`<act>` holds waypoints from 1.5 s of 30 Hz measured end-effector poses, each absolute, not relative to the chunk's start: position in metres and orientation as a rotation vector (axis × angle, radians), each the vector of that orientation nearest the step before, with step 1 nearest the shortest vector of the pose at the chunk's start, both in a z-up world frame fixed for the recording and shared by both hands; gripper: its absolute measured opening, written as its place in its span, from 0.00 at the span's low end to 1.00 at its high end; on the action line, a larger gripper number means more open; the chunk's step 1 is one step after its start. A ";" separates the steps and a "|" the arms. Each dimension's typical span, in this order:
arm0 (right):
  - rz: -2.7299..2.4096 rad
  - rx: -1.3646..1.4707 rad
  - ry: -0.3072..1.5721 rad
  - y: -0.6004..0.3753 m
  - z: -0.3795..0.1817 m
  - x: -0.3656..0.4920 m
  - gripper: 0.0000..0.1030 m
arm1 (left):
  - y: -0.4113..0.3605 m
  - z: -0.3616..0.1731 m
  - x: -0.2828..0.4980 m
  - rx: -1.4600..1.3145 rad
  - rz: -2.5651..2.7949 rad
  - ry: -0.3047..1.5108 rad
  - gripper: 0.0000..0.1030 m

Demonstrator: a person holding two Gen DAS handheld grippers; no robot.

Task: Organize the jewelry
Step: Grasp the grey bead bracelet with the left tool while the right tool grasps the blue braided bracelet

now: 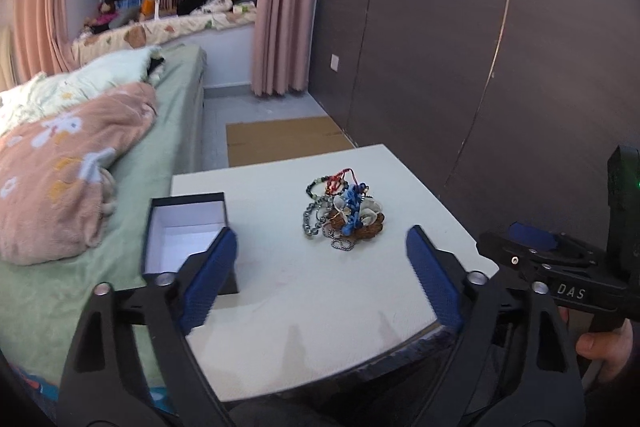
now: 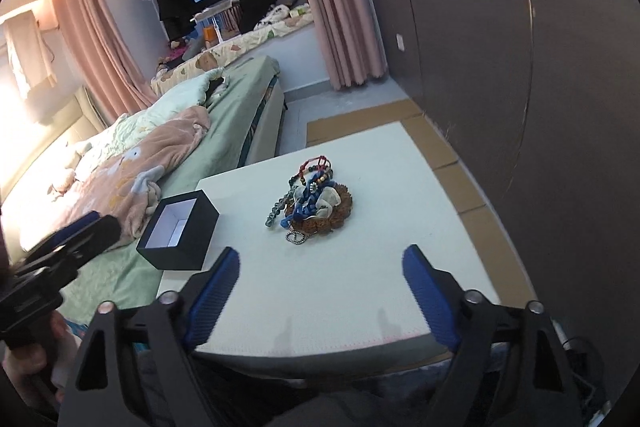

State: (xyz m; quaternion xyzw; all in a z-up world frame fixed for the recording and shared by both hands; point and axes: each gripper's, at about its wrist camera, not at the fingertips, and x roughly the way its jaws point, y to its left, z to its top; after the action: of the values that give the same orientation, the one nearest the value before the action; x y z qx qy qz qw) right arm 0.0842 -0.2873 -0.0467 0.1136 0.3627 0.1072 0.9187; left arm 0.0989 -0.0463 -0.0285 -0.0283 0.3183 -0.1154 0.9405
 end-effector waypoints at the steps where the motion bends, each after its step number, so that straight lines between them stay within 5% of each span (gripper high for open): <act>1: 0.223 0.242 0.752 -0.287 -0.049 0.088 0.75 | -0.048 -0.033 0.106 -0.065 -0.240 0.663 0.77; 10: 0.272 0.386 0.825 -0.291 -0.076 0.142 0.48 | -0.057 -0.069 0.168 -0.090 -0.286 0.795 0.60; 21: 0.336 0.595 0.924 -0.279 -0.117 0.208 0.36 | -0.061 -0.113 0.232 -0.146 -0.314 0.935 0.42; 35: 0.366 0.774 1.066 -0.266 -0.162 0.276 0.31 | -0.054 -0.144 0.273 -0.263 -0.368 1.007 0.42; 40: 0.409 0.848 1.085 -0.267 -0.174 0.282 0.10 | -0.059 -0.150 0.281 -0.260 -0.406 1.016 0.42; 45: 0.417 0.846 1.034 -0.271 -0.168 0.273 0.07 | -0.066 -0.159 0.292 -0.260 -0.417 1.049 0.33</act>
State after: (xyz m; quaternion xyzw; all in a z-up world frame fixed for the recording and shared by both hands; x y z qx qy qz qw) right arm 0.2726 -0.2713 -0.1676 0.3891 0.4760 0.1919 0.7650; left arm 0.2916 -0.0662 -0.1587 -0.1226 0.4959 -0.1972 0.8368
